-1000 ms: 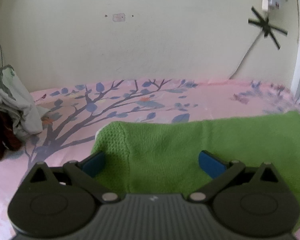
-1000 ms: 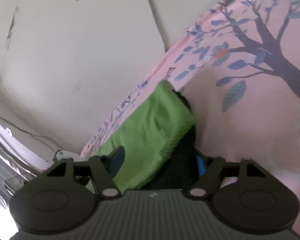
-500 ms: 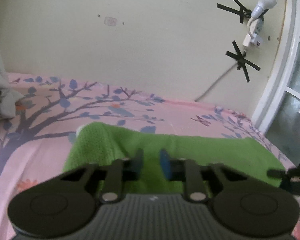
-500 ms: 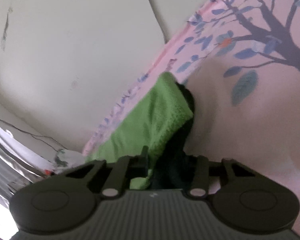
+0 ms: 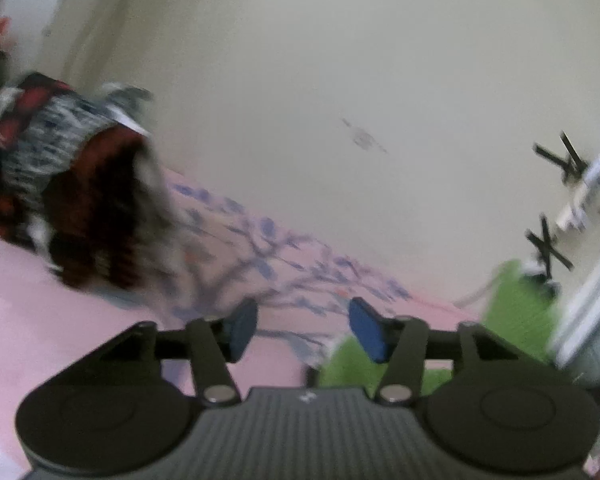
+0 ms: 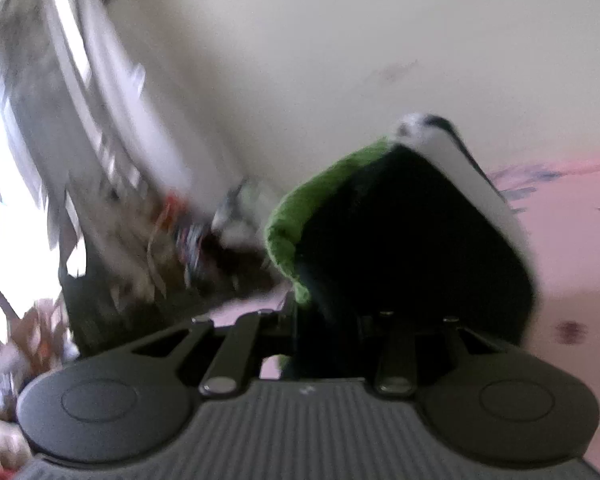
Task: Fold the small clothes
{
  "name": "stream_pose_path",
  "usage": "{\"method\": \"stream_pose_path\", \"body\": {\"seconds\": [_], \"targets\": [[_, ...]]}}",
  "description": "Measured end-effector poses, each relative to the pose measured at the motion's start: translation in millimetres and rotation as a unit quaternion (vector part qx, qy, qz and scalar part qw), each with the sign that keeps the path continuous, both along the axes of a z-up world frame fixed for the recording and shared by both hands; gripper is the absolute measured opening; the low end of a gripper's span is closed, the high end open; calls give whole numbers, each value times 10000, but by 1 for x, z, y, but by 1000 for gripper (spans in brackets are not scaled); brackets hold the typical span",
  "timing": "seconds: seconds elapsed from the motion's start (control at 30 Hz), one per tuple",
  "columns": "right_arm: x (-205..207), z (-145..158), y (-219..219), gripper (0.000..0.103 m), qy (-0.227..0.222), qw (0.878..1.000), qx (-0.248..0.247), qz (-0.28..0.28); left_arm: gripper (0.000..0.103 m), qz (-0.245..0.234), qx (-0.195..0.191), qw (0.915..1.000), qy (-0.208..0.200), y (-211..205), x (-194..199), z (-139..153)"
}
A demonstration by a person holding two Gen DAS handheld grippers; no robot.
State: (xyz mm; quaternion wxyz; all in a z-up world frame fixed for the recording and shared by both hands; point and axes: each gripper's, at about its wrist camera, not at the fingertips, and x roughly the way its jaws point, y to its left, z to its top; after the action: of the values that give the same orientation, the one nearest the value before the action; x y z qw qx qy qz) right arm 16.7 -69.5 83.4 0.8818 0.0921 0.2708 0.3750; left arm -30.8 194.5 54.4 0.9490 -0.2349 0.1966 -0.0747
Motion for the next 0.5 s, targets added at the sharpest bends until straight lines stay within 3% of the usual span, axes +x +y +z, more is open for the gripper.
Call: {"method": "stream_pose_path", "body": {"seconds": [0.07, 0.13, 0.23, 0.27, 0.37, 0.5], "targets": [[12, -22, 34, 35, 210, 9986, -432, 234, 76, 144, -75, 9999, -10, 12, -5, 2], [23, -48, 57, 36, 354, 9955, -774, 420, 87, 197, -98, 9998, -11, 16, -6, 1], [14, -47, 60, 51, 93, 9950, -791, 596, 88, 105, 17, 9999, 111, 7, 2, -3], [14, -44, 55, 68, 154, 9949, -657, 745, 88, 34, 44, 9999, 158, 2, 5, -4], [1, -35, 38, 68, 13, 9938, -654, 894, 89, -205, 199, 9992, 264, -17, 14, -9], [-12, -11, -1, 62, -399, 9976, -436, 359, 89, -369, 335, 9981, 370, -36, 23, -17]]}}
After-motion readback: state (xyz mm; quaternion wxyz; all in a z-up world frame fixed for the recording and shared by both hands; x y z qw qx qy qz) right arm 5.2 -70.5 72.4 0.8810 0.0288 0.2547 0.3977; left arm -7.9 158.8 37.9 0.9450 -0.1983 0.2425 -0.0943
